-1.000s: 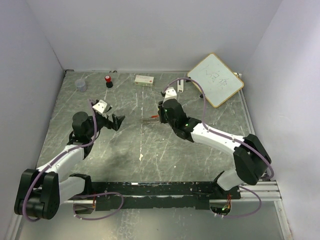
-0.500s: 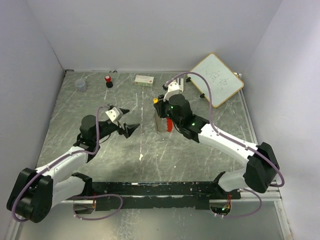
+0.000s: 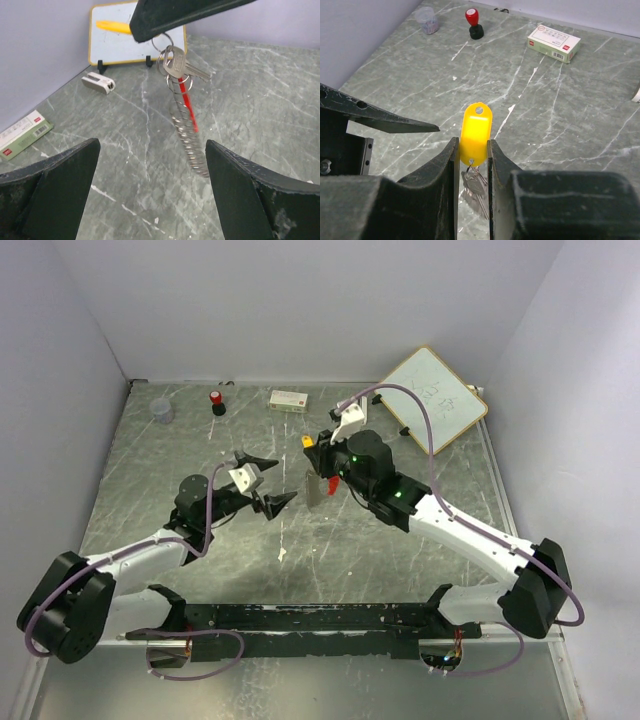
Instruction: Remove the keys from the keyring
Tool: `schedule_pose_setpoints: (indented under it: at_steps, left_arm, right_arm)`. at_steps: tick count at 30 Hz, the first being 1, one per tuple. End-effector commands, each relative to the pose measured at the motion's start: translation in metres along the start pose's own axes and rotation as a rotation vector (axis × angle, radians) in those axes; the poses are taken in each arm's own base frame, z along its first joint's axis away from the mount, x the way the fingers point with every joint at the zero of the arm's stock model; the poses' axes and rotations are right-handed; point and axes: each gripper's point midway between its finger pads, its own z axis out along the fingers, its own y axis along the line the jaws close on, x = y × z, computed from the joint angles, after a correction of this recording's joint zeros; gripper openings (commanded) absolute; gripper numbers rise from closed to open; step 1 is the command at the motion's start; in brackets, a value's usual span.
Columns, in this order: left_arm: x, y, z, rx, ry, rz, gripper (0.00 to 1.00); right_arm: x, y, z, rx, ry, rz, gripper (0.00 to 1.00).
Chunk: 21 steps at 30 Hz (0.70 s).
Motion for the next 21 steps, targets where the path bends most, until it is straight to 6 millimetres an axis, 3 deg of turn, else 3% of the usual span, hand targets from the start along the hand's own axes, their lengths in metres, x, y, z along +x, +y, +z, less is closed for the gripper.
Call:
schedule_pose_setpoints:
  at_steps: [1, 10, 15, 21]
  left_arm:
    - [-0.035, -0.003, 0.013, 0.009, -0.136, 0.042, 0.98]
    - [-0.029, -0.034, 0.031, 0.080, -0.159, 0.016, 0.98]
    - [-0.024, -0.038, 0.039, 0.059, -0.131, 0.034, 0.98]
    - [-0.025, -0.033, 0.035, 0.002, -0.158, 0.027, 0.98]
  right_arm:
    - [-0.030, 0.016, -0.010, -0.057, -0.071, 0.022, 0.00]
    - [-0.025, 0.022, -0.010, -0.066, -0.060, 0.017, 0.00]
    - [-0.024, 0.028, -0.010, -0.079, -0.060, 0.013, 0.00]
    - [-0.026, 0.035, -0.012, -0.092, -0.066, 0.007, 0.00]
